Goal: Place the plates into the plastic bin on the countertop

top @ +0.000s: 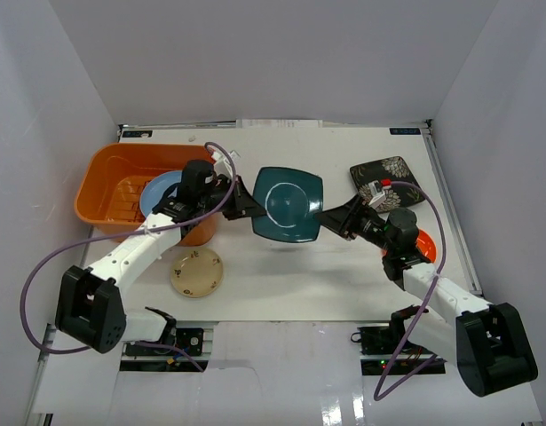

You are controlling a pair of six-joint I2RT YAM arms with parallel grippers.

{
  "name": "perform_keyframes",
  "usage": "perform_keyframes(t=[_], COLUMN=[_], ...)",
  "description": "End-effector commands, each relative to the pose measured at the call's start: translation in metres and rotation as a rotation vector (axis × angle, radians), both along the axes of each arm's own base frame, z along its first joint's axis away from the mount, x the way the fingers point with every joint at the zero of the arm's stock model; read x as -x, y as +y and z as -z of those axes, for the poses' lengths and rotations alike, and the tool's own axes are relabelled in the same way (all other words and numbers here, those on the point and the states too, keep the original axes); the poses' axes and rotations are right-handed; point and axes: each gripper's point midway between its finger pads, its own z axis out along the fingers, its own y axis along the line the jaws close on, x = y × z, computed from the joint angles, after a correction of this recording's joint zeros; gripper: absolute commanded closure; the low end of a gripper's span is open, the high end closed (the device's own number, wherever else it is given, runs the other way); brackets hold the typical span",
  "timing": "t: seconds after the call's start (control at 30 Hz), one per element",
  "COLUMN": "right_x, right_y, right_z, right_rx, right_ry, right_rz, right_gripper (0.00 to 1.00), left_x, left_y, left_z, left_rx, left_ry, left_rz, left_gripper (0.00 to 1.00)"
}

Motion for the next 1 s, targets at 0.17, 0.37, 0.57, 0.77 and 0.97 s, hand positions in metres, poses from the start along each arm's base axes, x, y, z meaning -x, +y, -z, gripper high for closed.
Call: perform_keyframes(t=[0.17, 0.37, 0.57, 0.77, 0.97], right_x=[-0.004, -0.01, -0.02, -0.032, -0.048], right_y=[-0.001, -0.006, -0.02, -0.036, -0.061], right_z=[-0.024, -0.007, 0.008, 0.021, 0.03], right_rx=[0.062, 0.158, 0.316, 0.417, 0.48], right_ry=[-0.179, -0.166, -0.186, -0.196, -0.168], right_rz=[-0.007, 0.006, 0.054, 0.139, 0.257], right_gripper=[0.02, 0.03, 0.03, 0.04, 0.08], left_x=[-0.057, -0.058, -0.07, -0.074, -0.086], left_y=[0.153, 0.248, 0.294, 0.305, 0.327], left_z=[-0.099, -0.101, -0.072, -0.041, -0.011], left_rx=[0.128, 0.063, -0.063, -0.101, -0.208], left_ry=[-0.19, -0.213, -0.17, -0.093, -0.061], left_rz=[-0.575, -0.905, -1.052, -1.084, -1.121], left_gripper=[1.0, 1.0, 1.0, 1.0, 1.0])
